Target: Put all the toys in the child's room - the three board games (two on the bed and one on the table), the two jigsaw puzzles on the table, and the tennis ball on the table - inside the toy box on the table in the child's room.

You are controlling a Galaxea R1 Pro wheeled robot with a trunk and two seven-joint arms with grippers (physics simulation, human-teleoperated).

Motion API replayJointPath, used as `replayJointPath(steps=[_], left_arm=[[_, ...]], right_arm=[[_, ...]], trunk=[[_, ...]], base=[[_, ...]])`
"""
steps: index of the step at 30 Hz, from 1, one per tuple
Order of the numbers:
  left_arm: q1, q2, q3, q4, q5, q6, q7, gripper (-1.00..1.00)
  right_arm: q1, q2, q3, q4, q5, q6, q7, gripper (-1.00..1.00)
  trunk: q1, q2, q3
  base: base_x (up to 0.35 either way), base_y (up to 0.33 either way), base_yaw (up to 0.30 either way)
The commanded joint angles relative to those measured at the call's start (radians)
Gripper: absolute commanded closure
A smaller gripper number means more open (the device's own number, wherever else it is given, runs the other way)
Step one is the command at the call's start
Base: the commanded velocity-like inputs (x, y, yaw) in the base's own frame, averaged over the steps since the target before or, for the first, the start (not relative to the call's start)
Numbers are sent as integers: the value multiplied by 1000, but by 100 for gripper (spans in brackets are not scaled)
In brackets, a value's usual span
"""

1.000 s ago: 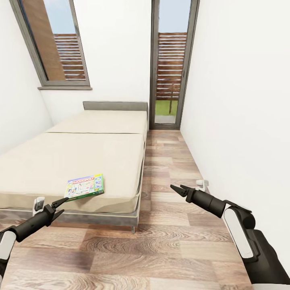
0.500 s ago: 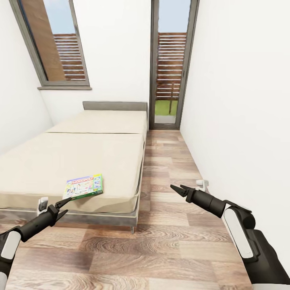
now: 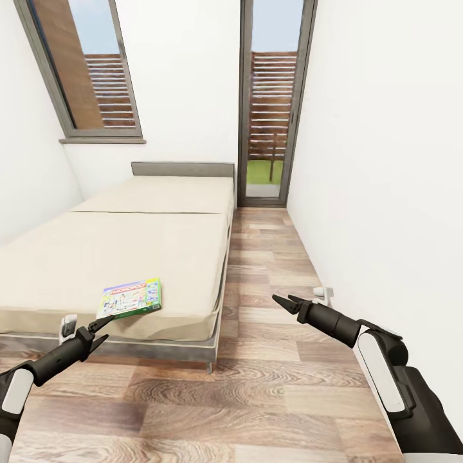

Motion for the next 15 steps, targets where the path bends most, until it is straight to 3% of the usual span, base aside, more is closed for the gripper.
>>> replayJointPath(steps=[1, 8, 15], left_arm=[[-1, 0, 2, 0, 1, 5, -3, -100], [-1, 0, 2, 0, 1, 5, -5, -100], [-1, 0, 2, 0, 1, 4, -6, -100]], right_arm=[[-1, 0, -1, 0, -4, 7, 1, -100], [-1, 0, -1, 0, -4, 7, 2, -100], [-1, 0, -1, 0, -5, 7, 2, -100]], trunk=[[0, 0, -1], [0, 0, -1], [0, 0, -1]], base=[[1, -2, 0], [25, -1, 0], [139, 18, 0]])
